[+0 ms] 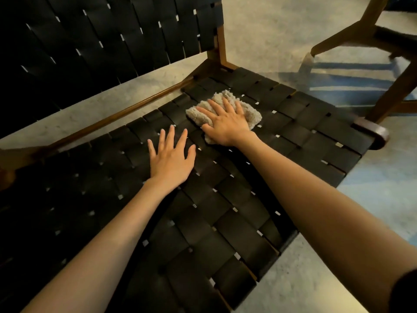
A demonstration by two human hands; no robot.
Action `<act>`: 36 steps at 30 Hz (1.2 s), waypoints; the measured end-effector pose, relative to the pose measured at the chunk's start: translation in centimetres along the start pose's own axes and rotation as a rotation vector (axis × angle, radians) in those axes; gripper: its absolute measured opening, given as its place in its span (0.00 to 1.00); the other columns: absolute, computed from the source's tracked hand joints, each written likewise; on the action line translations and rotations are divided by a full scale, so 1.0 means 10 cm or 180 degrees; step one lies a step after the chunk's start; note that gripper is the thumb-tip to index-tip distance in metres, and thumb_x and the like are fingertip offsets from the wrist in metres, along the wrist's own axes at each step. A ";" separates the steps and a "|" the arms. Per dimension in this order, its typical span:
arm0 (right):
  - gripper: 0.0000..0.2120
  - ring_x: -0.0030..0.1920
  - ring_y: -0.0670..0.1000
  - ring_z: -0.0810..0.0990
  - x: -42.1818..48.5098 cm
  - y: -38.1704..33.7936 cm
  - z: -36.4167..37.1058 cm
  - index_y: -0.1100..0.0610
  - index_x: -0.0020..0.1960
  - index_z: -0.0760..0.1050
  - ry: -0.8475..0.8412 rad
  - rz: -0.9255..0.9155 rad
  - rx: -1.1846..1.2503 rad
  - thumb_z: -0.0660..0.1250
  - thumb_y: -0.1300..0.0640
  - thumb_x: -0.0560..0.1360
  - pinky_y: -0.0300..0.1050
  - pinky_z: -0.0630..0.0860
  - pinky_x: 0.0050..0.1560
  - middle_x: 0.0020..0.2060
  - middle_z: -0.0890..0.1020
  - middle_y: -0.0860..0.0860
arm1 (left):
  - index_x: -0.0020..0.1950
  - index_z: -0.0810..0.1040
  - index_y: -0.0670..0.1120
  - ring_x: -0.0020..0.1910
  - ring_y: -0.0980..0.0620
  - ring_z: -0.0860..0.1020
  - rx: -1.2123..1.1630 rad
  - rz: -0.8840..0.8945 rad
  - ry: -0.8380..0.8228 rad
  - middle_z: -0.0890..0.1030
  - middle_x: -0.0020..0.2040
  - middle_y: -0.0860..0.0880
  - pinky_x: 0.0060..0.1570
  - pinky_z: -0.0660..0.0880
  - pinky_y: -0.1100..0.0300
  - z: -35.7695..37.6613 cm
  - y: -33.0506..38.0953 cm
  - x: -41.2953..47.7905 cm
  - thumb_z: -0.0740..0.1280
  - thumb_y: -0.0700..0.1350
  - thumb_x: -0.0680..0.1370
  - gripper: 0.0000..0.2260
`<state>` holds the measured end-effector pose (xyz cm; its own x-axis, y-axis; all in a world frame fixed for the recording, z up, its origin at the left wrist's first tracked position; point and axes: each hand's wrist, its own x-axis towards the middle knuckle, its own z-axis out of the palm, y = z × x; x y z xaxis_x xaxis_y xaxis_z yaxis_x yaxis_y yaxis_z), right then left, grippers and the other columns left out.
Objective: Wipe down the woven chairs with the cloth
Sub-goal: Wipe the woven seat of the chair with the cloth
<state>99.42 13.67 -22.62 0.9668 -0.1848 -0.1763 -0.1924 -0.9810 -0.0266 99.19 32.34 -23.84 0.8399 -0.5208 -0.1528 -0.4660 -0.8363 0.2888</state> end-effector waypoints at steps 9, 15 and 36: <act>0.26 0.77 0.58 0.44 0.72 -0.22 0.03 0.38 0.76 0.50 0.0136 -0.0152 0.0147 0.48 0.39 0.79 0.63 0.36 0.72 0.78 0.51 0.49 | 0.77 0.49 0.55 0.77 0.47 0.42 0.0074 0.0090 0.0247 0.47 0.79 0.48 0.71 0.37 0.43 0.10 -0.13 0.11 0.45 0.62 0.79 0.28; 0.26 0.77 0.60 0.45 0.82 -0.08 -0.06 0.41 0.76 0.54 0.0461 0.0381 -0.0066 0.49 0.39 0.78 0.67 0.38 0.72 0.77 0.54 0.51 | 0.77 0.50 0.55 0.76 0.44 0.40 -0.0089 0.0058 0.0134 0.45 0.79 0.48 0.69 0.35 0.37 0.05 -0.06 0.15 0.48 0.60 0.80 0.26; 0.26 0.77 0.58 0.43 -1.12 0.77 -0.43 0.37 0.75 0.54 0.0222 0.1021 -0.0352 0.51 0.39 0.77 0.64 0.40 0.72 0.77 0.53 0.48 | 0.77 0.43 0.58 0.75 0.41 0.35 -0.0362 0.0422 -0.0635 0.38 0.77 0.42 0.68 0.33 0.39 0.03 0.90 -0.05 0.46 0.61 0.81 0.26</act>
<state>87.81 7.98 -16.66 0.8700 -0.4847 -0.0906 -0.4727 -0.8721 0.1266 94.45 25.01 -21.39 0.6969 -0.6575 -0.2865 -0.5247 -0.7397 0.4214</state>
